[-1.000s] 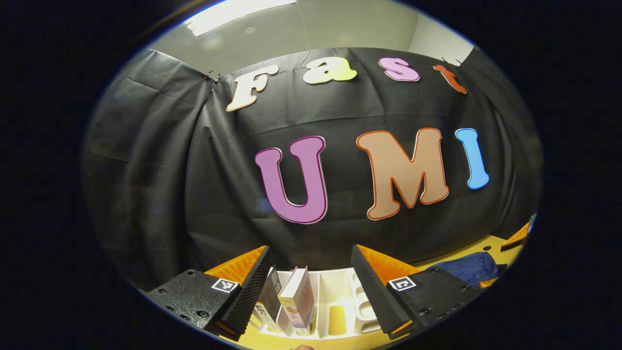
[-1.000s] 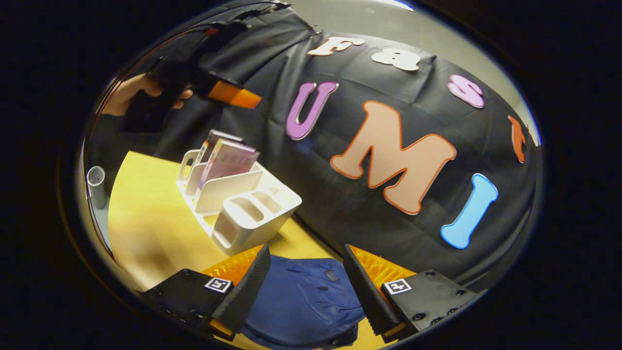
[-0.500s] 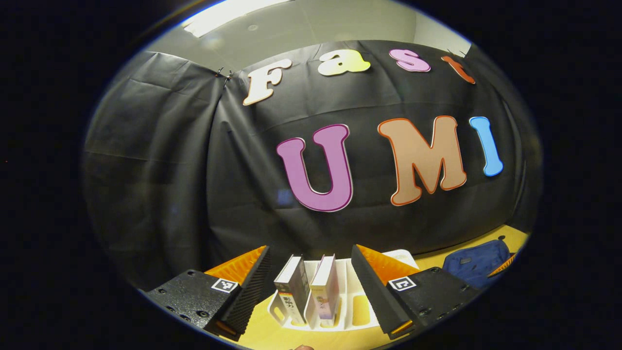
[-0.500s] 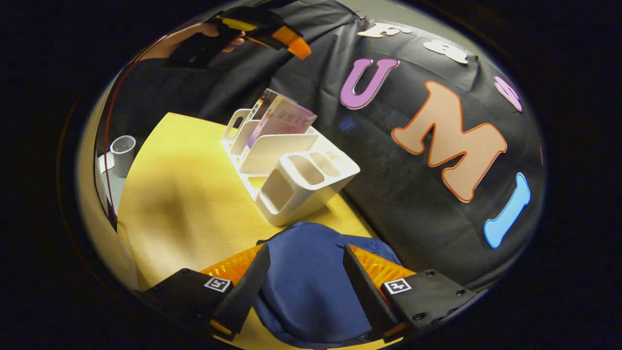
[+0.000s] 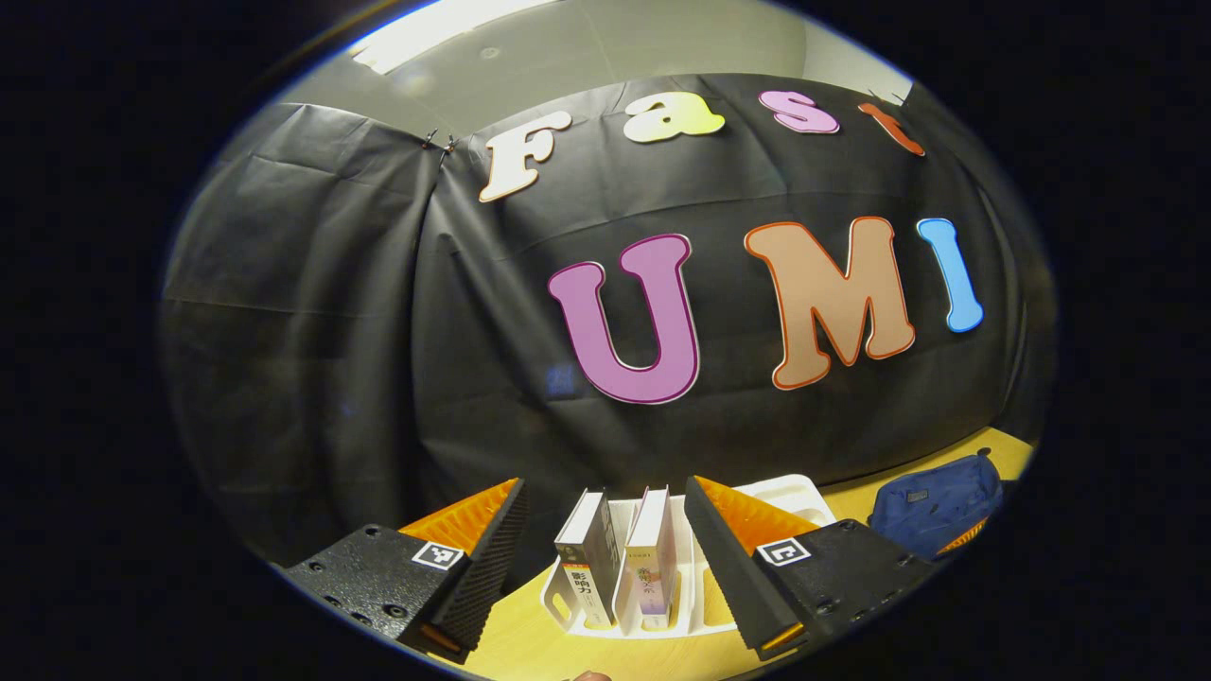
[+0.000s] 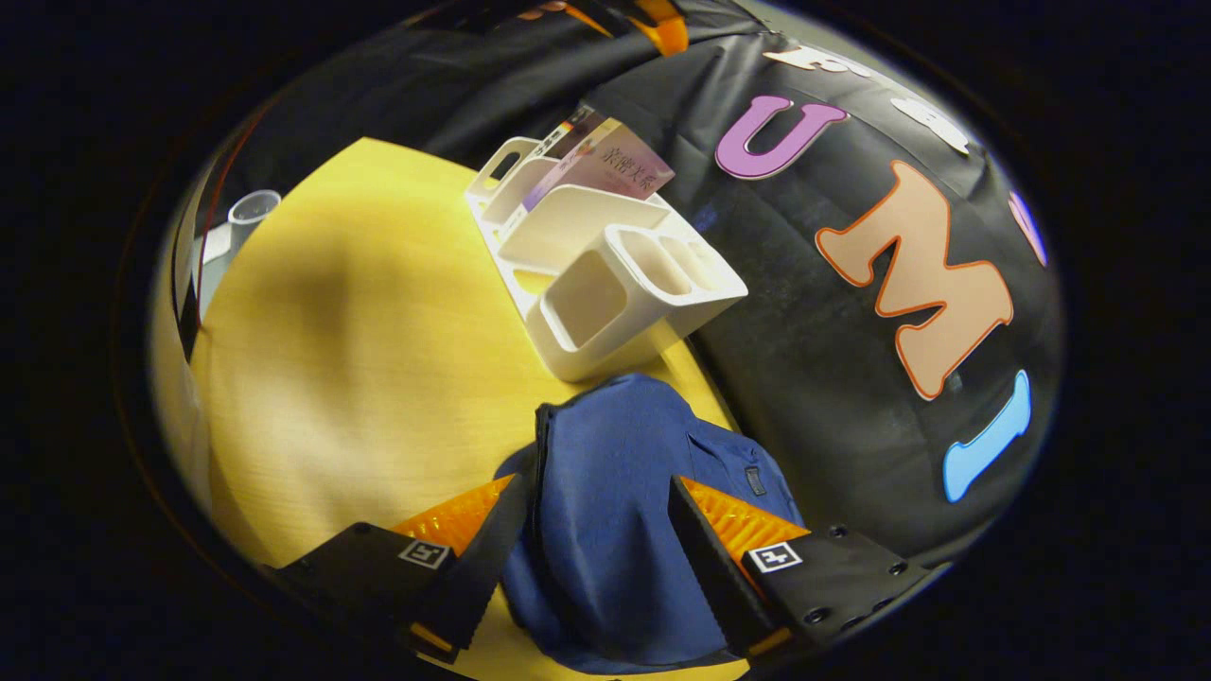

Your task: Open the schoolbag, grab two books from the bookshelf and put them into the schoolbag.

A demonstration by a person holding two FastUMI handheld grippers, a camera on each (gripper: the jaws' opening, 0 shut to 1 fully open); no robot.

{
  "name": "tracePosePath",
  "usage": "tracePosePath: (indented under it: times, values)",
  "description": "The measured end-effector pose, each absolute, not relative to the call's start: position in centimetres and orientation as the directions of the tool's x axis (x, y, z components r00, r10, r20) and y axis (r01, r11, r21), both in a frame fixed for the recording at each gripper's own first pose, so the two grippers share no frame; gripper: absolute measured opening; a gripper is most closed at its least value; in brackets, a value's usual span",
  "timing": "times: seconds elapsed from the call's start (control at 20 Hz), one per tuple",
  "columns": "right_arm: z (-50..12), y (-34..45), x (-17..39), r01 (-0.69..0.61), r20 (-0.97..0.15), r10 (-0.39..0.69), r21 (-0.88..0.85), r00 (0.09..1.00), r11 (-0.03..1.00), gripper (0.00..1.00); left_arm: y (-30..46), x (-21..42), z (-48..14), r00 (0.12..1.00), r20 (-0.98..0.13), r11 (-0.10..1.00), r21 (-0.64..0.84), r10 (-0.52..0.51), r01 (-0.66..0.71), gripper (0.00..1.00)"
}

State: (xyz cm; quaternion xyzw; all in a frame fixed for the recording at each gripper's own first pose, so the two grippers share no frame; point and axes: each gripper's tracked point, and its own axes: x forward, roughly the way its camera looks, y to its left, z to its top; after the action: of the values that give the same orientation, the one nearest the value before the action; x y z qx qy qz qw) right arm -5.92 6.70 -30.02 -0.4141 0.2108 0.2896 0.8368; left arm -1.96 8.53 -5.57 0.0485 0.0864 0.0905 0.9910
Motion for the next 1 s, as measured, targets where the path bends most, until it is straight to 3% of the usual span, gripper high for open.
tracePosePath:
  times: [0.1,0.25,0.35,0.4,0.55,0.75,0.8,1.0]
  values:
    - [-29.6,6.1,-5.8,-0.641,-0.58,0.291,-0.6,0.761,0.479,0.96,8.3,-1.9,-5.6,0.97,-0.162,0.98,0.11,0.18,-0.163,0.99]
    - [-28.3,5.0,-4.9,-0.593,-0.553,0.252,-0.619,0.795,0.514,0.92,8.0,-1.7,-5.4,0.973,-0.157,0.982,0.106,0.169,-0.154,0.96]
    - [-27.8,4.6,-4.2,-0.569,-0.538,0.231,-0.628,0.81,0.531,0.82,7.8,-1.6,-5.4,0.974,-0.157,0.983,0.104,0.164,-0.149,0.99]
    - [-28.1,4.4,-4.1,-0.569,-0.544,0.222,-0.63,0.809,0.529,0.6,7.7,-1.7,-5.5,0.974,-0.157,0.984,0.102,0.162,-0.147,0.96]
    - [-27.8,3.3,-4.1,-0.551,-0.551,0.18,-0.641,0.815,0.533,0.14,7.8,-1.8,-5.7,0.974,-0.16,0.983,0.107,0.163,-0.147,0.96]
    - [-25.6,2.4,-2.3,-0.513,-0.56,0.154,-0.568,0.814,0.644,0.11,7.8,-2.0,-6.3,0.972,-0.179,0.985,0.1,0.155,-0.138,0.96]
    - [-24.7,2.2,-1.8,-0.498,-0.554,0.146,-0.562,0.819,0.661,0.11,7.5,-2.0,-6.8,0.97,-0.198,0.988,0.093,0.141,-0.124,1.0]
    - [-21.9,0.2,0.4,-0.441,-0.542,0.108,-0.537,0.834,0.719,0.11,7.2,-1.7,-8.0,0.963,-0.238,0.991,0.079,0.125,-0.109,0.95]
